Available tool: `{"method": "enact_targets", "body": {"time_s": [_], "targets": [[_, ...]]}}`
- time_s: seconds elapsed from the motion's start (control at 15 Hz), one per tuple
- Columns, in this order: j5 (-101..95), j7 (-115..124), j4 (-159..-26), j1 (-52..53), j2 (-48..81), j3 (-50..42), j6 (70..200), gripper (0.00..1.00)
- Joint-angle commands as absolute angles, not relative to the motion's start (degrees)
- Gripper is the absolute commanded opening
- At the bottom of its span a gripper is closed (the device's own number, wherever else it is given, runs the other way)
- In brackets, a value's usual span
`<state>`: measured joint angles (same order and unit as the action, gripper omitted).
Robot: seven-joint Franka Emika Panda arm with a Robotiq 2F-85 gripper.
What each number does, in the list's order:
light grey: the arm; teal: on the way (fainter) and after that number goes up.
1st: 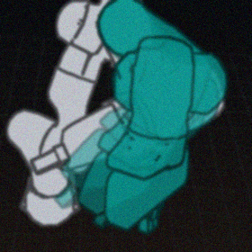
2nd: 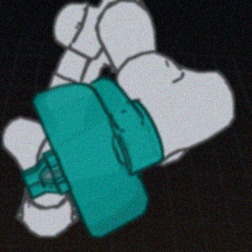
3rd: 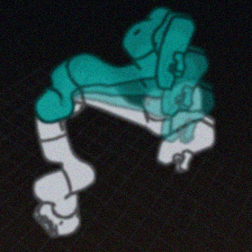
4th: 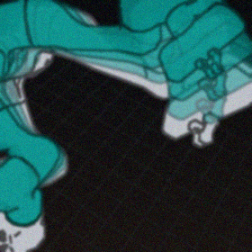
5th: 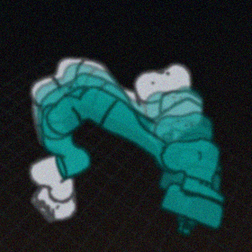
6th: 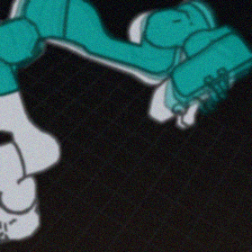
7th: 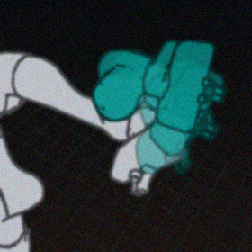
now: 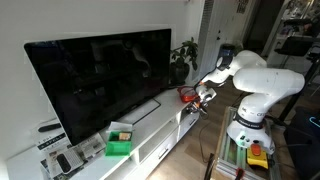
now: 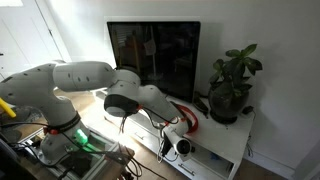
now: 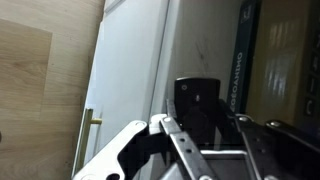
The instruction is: Put the remote in the first shelf, from the right, on the TV stand
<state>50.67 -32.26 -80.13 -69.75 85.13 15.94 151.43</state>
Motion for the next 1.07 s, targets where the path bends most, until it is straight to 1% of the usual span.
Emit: {"method": "enact_targets", "body": {"time_s": [0.0, 0.8, 0.87, 0.93, 1.0], "targets": [[55.41, -34.57, -78.94, -67.42, 85.12, 14.28, 151.95, 0.17], [59.79, -35.26, -78.66, -66.44, 85.03, 13.63, 153.8, 0.17], [59.82, -35.26, -78.69, -66.32, 85.03, 13.58, 154.1, 0.26], [61.49, -35.85, -78.49, -65.3, 85.03, 12.47, 153.63, 0.67], [60.35, -35.25, -78.74, -66.09, 85.02, 13.26, 154.19, 0.68]]}}
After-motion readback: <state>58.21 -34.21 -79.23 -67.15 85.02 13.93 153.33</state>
